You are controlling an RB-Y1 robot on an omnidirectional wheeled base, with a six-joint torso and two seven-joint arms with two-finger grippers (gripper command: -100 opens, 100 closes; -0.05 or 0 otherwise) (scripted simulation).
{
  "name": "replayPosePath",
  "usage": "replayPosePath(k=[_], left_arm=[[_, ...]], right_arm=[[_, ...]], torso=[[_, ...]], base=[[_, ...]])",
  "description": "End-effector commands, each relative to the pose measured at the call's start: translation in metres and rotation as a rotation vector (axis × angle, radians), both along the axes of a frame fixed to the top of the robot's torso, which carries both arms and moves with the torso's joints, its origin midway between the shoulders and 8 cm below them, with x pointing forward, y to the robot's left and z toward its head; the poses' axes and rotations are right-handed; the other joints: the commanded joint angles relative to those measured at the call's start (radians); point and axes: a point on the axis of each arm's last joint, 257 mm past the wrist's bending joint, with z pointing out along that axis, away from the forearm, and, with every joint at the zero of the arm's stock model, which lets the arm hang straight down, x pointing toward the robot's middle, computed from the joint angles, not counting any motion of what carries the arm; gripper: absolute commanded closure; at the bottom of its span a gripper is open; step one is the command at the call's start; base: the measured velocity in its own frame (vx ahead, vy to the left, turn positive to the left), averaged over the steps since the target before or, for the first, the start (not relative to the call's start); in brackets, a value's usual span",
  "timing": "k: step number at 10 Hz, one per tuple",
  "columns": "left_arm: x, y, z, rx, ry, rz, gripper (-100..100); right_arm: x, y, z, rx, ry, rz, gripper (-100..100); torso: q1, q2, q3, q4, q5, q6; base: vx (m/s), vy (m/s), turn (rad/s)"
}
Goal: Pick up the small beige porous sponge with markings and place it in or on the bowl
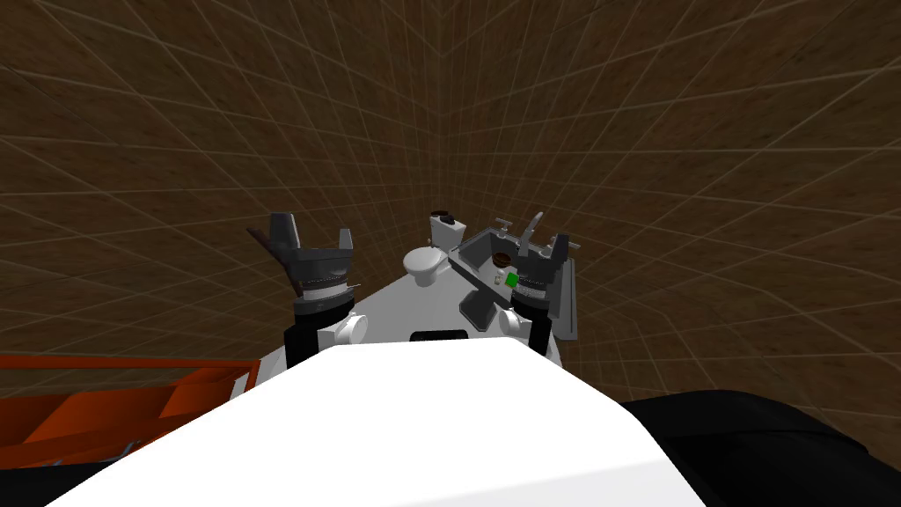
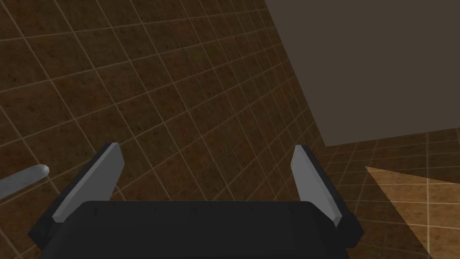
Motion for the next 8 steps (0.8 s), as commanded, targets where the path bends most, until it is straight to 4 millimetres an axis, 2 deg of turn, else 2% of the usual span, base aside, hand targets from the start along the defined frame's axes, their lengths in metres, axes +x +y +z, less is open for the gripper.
replayPosePath(k=[1,5,6,8], left_arm=[[0.000,0.000,0.000,0.000,0.000,0.000,0],[0.000,0.000,0.000,0.000,0.000,0.000,0],[0.000,0.000,0.000,0.000,0.000,0.000,0],[0.000,0.000,0.000,0.000,0.000,0.000,0]], right_arm=[[0.005,-0.001,-0.004,-0.008,0.022,0.023,-100],[0.027,-0.022,-0.028,0.023,0.130,0.102,-100],[0.027,-0.022,-0.028,0.027,0.130,0.106,-100],[0.041,-0.044,-0.045,0.067,0.202,0.133,-100]], torso=[[0.000,0.000,0.000,0.000,0.000,0.000],[-0.001,-0.001,-0.001,0.000,0.000,0.000],[-0.001,-0.001,-0.001,0.000,0.000,0.000],[0.000,-0.001,-0.001,0.000,0.000,0.000]], base=[[0.004,0.003,0.023],[0.013,0.002,0.042],[0.014,0.000,0.017],[0.018,-0.001,0.059]])
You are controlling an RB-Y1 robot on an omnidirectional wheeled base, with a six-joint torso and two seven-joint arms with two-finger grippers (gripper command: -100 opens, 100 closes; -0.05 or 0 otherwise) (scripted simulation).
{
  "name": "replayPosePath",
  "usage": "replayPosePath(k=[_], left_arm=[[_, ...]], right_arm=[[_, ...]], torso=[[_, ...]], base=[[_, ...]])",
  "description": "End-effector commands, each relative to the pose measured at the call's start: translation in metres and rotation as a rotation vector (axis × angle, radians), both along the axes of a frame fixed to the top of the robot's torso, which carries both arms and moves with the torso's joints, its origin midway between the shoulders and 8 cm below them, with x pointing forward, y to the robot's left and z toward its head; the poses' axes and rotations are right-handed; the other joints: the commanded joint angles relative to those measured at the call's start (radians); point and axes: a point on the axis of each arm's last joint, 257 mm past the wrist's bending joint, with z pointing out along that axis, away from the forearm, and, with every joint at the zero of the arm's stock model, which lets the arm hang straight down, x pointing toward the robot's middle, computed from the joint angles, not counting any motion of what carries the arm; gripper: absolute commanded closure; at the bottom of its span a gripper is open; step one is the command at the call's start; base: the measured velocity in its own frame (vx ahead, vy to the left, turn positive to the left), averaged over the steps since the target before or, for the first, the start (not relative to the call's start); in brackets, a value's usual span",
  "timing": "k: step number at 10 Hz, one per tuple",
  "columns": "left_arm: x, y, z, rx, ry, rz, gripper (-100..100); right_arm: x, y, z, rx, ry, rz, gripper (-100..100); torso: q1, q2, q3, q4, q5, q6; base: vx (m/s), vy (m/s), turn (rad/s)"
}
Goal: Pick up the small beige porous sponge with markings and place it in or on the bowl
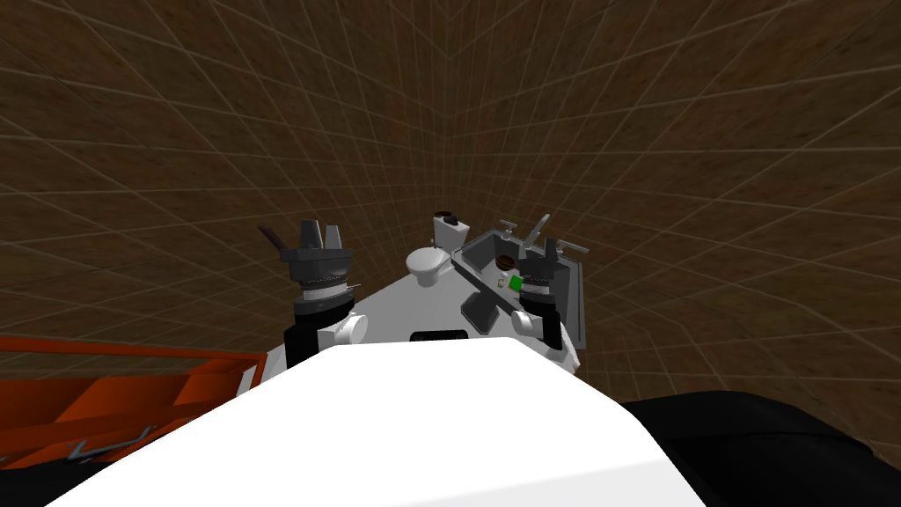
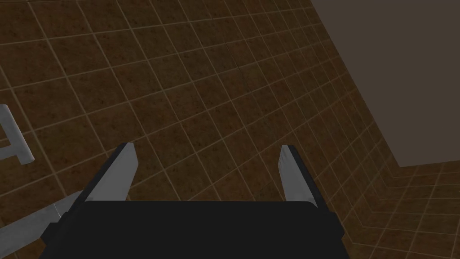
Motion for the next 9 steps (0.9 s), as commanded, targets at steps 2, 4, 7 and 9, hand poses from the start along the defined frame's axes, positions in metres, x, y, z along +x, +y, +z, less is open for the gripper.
replayPosePath(k=[2,4,7,9], left_arm=[[0.000,0.000,0.000,0.000,0.000,0.000,0],[0.000,0.000,0.000,0.000,0.000,0.000,0],[0.000,0.000,0.000,0.000,0.000,0.000,0],[0.000,0.000,0.000,0.000,0.000,0.000,0]], right_arm=[[0.010,-0.020,-0.013,0.056,0.064,0.029,-100],[0.016,-0.034,-0.022,0.096,0.102,0.043,-100],[0.022,-0.051,-0.030,0.152,0.138,0.062,-100],[0.027,-0.068,-0.038,0.204,0.173,0.071,-100]], torso=[[0.000,0.000,0.000,0.000,0.000,0.000],[0.001,0.000,0.000,0.000,0.000,0.000],[0.000,0.000,0.000,0.000,0.000,0.000],[0.000,0.000,0.000,0.000,0.000,0.000]], base=[[0.019,-0.001,0.028],[0.014,-0.001,0.033],[0.019,-0.005,0.036],[0.021,-0.003,0.040]])
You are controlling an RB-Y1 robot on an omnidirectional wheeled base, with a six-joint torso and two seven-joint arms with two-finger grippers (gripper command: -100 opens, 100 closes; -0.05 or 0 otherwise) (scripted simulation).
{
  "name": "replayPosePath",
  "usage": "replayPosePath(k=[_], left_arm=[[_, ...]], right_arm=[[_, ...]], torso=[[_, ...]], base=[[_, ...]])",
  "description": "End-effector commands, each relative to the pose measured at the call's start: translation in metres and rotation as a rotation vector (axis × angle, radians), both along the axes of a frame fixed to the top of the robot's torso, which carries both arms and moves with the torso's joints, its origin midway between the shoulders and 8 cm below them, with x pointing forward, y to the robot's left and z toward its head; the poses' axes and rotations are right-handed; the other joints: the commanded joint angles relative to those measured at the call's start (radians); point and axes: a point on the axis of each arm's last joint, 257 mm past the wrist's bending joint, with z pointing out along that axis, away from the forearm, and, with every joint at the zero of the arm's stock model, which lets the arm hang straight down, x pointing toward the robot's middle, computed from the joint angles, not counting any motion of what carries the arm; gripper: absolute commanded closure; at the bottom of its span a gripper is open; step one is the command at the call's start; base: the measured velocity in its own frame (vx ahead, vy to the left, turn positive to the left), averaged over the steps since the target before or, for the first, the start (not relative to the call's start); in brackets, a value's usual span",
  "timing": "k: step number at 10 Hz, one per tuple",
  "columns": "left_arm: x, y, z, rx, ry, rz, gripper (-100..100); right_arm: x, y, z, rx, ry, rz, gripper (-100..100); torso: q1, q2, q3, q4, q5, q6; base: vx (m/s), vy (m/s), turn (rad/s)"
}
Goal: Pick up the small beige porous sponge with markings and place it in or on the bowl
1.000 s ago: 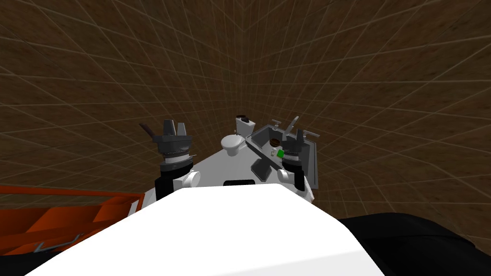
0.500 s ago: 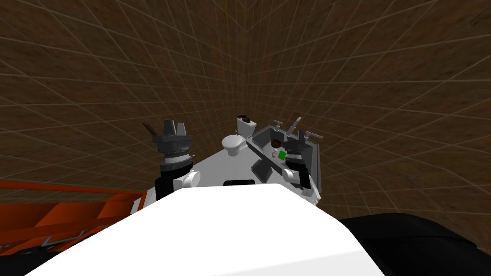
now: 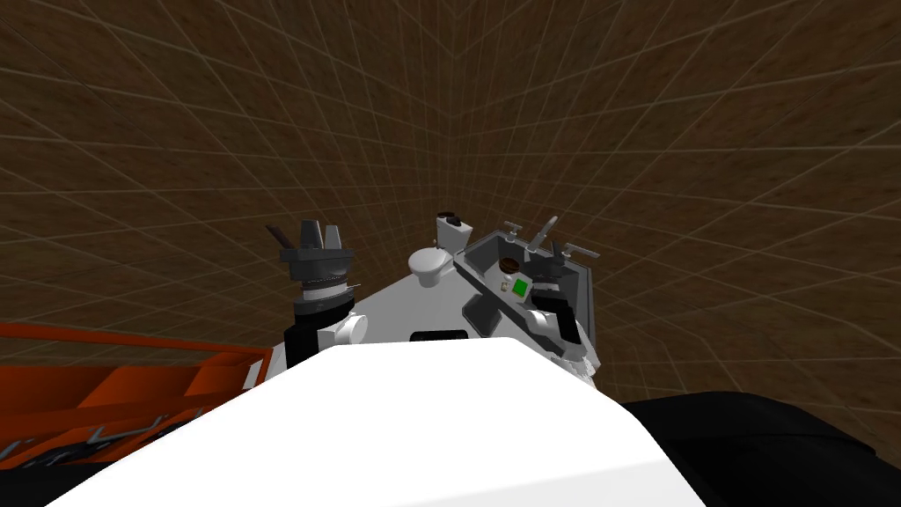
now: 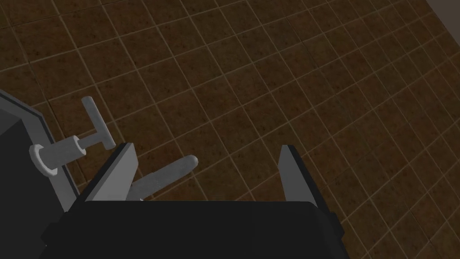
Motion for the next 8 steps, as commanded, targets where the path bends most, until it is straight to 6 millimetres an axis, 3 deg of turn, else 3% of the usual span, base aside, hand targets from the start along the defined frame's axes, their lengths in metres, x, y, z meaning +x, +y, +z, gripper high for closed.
replayPosePath(k=[1,2,3,4,5,7,8], left_arm=[[0.000,0.000,0.000,0.000,0.000,0.000,0],[0.000,0.000,0.000,0.000,0.000,0.000,0],[0.000,0.000,0.000,0.000,0.000,0.000,0],[0.000,0.000,0.000,0.000,0.000,0.000,0],[0.000,0.000,0.000,0.000,0.000,0.000,0],[0.000,0.000,0.000,0.000,0.000,0.000,0],[0.000,0.000,0.000,0.000,0.000,0.000,0]], right_arm=[[0.005,-0.022,-0.009,0.049,0.042,-0.002,-100],[0.005,-0.022,-0.009,0.072,0.039,0.011,-100],[0.009,-0.041,-0.016,0.106,0.076,-0.001,-100],[0.009,-0.041,-0.016,0.131,0.072,0.012,-100],[0.011,-0.061,-0.023,0.167,0.107,-0.002,-100],[0.011,-0.061,-0.023,0.198,0.101,0.013,-100],[0.013,-0.081,-0.030,0.246,0.134,0.000,-100]], torso=[[0.000,0.000,0.000,0.000,0.000,0.000],[0.000,0.000,0.000,0.000,0.000,0.000],[0.000,0.000,0.000,0.000,0.000,0.000],[0.000,0.000,0.000,0.000,0.000,0.000],[0.000,0.000,0.000,0.000,0.000,0.000],[0.000,0.000,0.000,0.000,0.000,0.000],[0.000,0.001,0.000,0.000,0.000,0.000]], base=[[0.020,-0.002,0.058],[0.021,-0.004,0.029],[0.024,-0.003,0.062],[0.019,-0.005,0.030],[0.019,-0.003,0.059],[0.013,-0.003,0.013],[0.018,0.000,0.065]])
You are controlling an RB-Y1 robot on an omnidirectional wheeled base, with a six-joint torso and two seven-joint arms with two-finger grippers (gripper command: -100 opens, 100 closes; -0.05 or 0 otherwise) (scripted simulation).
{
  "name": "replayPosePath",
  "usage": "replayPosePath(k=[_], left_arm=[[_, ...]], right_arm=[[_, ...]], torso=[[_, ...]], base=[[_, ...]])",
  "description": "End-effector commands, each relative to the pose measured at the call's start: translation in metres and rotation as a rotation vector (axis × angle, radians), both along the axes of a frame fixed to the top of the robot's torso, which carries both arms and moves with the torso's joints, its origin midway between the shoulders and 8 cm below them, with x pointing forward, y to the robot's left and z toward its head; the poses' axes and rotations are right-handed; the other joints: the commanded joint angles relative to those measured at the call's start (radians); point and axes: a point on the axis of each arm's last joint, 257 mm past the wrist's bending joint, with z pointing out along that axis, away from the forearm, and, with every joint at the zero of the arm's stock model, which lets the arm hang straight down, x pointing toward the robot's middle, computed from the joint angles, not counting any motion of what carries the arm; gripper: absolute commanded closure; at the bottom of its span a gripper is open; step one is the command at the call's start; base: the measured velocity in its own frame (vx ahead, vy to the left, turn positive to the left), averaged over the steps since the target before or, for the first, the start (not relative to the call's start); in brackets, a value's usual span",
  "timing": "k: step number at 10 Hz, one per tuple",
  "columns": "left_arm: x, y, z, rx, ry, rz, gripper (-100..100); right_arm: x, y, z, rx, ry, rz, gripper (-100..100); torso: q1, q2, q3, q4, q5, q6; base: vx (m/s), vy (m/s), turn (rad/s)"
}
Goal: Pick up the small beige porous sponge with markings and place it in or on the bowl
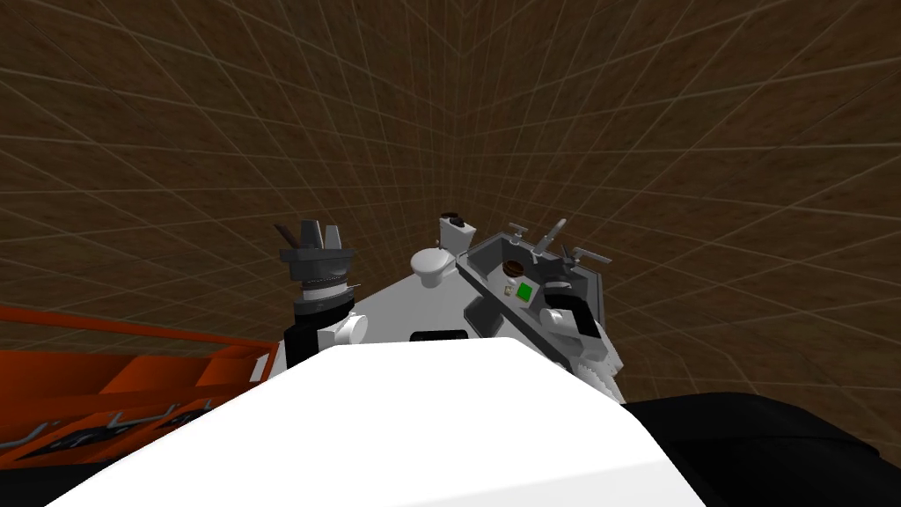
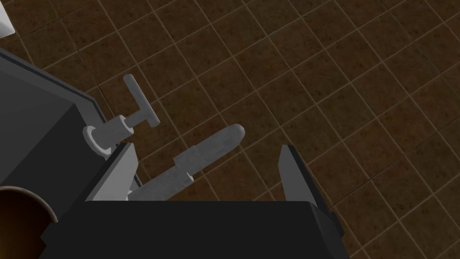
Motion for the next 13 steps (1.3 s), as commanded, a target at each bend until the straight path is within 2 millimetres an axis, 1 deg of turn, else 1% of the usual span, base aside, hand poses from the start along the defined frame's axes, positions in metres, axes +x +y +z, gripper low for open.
replayPosePath(k=[1,2,4,5,6,7,9,10,11,12,13], left_arm=[[0.000,0.000,0.000,0.000,0.000,0.000,0],[0.000,0.000,0.000,0.000,0.000,0.000,0],[0.000,0.000,0.000,0.000,0.000,0.000,0],[0.000,0.000,0.000,0.000,0.000,0.000,0],[0.000,0.000,0.000,0.000,0.000,0.000,0],[0.000,0.000,0.000,0.000,0.000,0.000,0],[0.000,0.000,0.000,0.000,0.000,0.000,0],[0.000,0.000,0.000,0.000,0.000,0.000,0],[0.000,0.000,0.000,0.000,0.000,0.000,0],[0.000,0.000,0.000,0.000,0.000,0.000,0],[0.000,0.000,0.000,0.000,0.000,0.000,0]], right_arm=[[0.002,-0.009,-0.003,0.051,0.011,0.004,-100],[0.002,-0.029,-0.009,0.092,0.043,-0.012,-100],[0.002,-0.029,-0.010,0.124,0.037,-0.002,-100],[0.002,-0.049,-0.017,0.178,0.067,-0.017,-100],[0.002,-0.049,-0.017,0.200,0.061,-0.010,-100],[0.002,-0.069,-0.025,0.246,0.091,-0.031,-100],[0.002,-0.069,-0.025,0.279,0.084,-0.021,-100],[0.000,-0.088,-0.034,0.339,0.111,-0.041,-100],[0.000,-0.088,-0.034,0.361,0.104,-0.035,-100],[-0.002,-0.106,-0.043,0.412,0.133,-0.060,-100],[-0.002,-0.107,-0.044,0.436,0.126,-0.054,-100]], torso=[[0.000,0.000,0.000,0.000,0.000,0.000],[0.000,0.000,0.000,0.000,0.000,0.000],[0.000,0.000,0.000,0.000,0.000,0.000],[0.000,0.000,0.000,0.000,0.000,0.000],[0.000,0.000,0.000,0.000,0.000,0.000],[0.001,0.000,0.000,0.000,0.000,0.000],[0.001,0.000,0.000,0.000,0.000,0.000],[0.001,0.000,0.000,0.000,0.000,0.000],[0.001,0.000,0.000,0.000,0.000,0.000],[0.001,0.000,0.000,0.000,0.000,0.000],[0.001,0.000,0.000,0.000,0.000,0.000]], base=[[0.016,-0.004,0.038],[0.020,-0.003,0.072],[0.013,-0.001,0.014],[0.013,0.006,0.069],[0.015,0.004,0.043],[0.020,0.006,0.076],[0.014,0.001,0.020],[0.013,0.007,0.078],[0.012,0.004,0.047],[0.013,0.010,0.075],[0.010,0.008,0.045]])
